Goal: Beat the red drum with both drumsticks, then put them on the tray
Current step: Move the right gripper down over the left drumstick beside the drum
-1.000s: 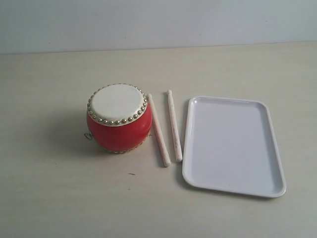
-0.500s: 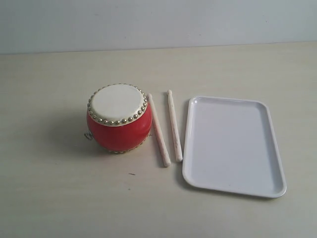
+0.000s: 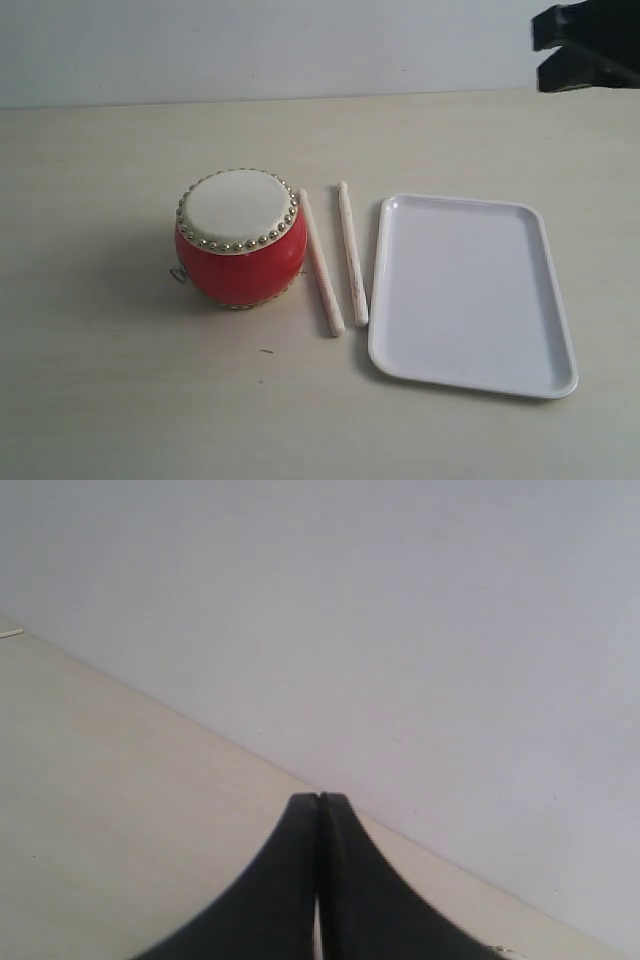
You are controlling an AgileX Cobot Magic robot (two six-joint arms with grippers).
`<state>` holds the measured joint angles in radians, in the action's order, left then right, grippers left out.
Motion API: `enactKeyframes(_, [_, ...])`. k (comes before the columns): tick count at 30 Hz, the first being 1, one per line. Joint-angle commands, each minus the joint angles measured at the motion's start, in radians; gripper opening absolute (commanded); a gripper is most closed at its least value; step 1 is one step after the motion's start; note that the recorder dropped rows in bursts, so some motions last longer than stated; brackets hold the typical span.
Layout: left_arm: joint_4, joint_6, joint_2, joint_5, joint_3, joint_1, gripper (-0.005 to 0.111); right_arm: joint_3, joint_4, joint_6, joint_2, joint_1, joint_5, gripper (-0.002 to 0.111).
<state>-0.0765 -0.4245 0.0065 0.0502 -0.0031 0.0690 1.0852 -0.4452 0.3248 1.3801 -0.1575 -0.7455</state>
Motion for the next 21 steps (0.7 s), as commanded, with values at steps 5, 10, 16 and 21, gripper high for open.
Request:
enactKeyframes(5, [-0.004,0.001,-0.006,-0.017,0.003,0.001,0.000,0.383,0.162,-0.136,0.474,-0.237,-0.246,0.000])
enactKeyframes(10, [-0.004,0.001,-0.006,-0.017,0.003,0.001,0.000,0.383,0.059,-0.091,0.599,-0.279,-0.302,0.000])
enactKeyframes(16, [-0.004,-0.002,-0.006,-0.017,0.003,0.001,0.000,0.383,0.187,-0.197,0.647,-0.402,-0.271,0.006])
enactKeyframes(21, [-0.004,-0.002,-0.006,-0.017,0.003,0.001,0.000,0.379,0.236,-0.261,0.638,-0.423,-0.248,0.016])
